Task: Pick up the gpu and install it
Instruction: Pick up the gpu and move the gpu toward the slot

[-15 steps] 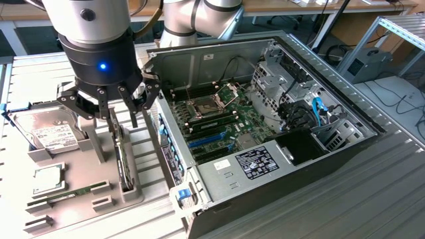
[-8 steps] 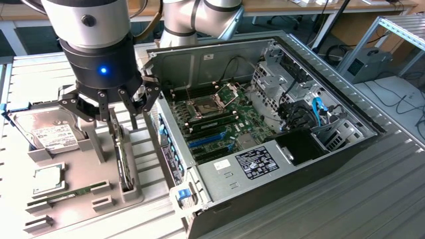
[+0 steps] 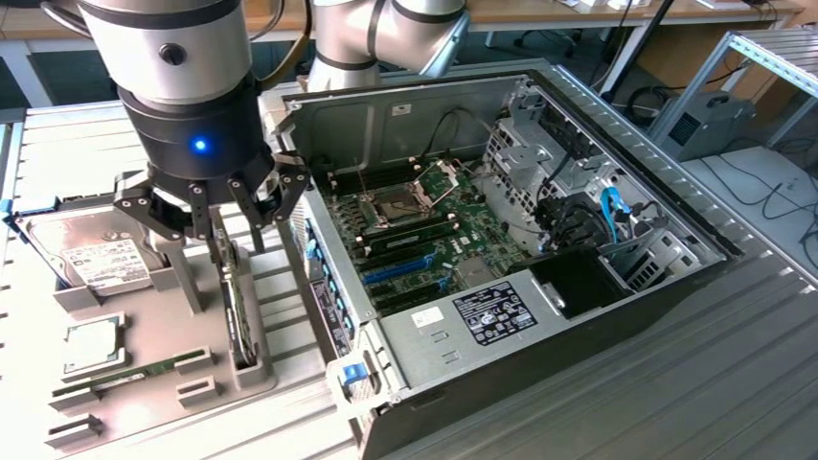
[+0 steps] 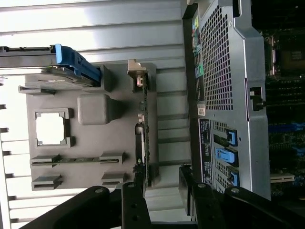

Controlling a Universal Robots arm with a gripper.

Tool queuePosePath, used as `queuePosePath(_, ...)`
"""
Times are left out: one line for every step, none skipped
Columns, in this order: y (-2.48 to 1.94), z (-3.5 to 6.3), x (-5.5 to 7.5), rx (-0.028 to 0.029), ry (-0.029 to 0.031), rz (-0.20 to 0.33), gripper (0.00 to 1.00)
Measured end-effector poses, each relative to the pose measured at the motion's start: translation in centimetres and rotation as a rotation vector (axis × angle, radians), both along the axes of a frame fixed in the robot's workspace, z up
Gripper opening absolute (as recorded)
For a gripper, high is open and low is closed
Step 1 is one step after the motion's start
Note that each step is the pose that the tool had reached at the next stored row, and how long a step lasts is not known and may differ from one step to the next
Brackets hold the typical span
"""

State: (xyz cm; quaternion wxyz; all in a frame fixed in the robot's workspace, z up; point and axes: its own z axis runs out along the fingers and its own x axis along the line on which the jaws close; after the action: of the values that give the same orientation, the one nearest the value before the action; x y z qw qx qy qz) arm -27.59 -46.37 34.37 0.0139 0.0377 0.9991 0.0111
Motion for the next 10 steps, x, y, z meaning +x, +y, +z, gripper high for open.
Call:
queuePosePath(0.0,-0.07,0.0,0.0,0.0,0.0,0.42)
queuePosePath(0.0,-0.15,0.0,0.0,0.0,0.0,0.42)
queuePosePath(0.0,-0.34,0.0,0.0,-0.0001,0.0,0.42)
queuePosePath(0.0,-0.48,-0.1,-0.0001,0.0,0.0,0.42)
queuePosePath(0.0,-0.61,-0.1,-0.0001,0.0,0.0,0.42)
queuePosePath(0.0,-0.72,-0.1,-0.0001,0.0,0.0,0.42)
queuePosePath(0.0,-0.82,-0.1,0.0,0.0,0.0,0.42)
queuePosePath(0.0,-0.94,-0.1,0.0,0.0,0.0,0.42)
queuePosePath(0.0,-1.05,-0.2,0.0,0.0,0.0,0.42)
queuePosePath(0.0,-1.12,-0.2,0.0,0.0,0.0,0.42)
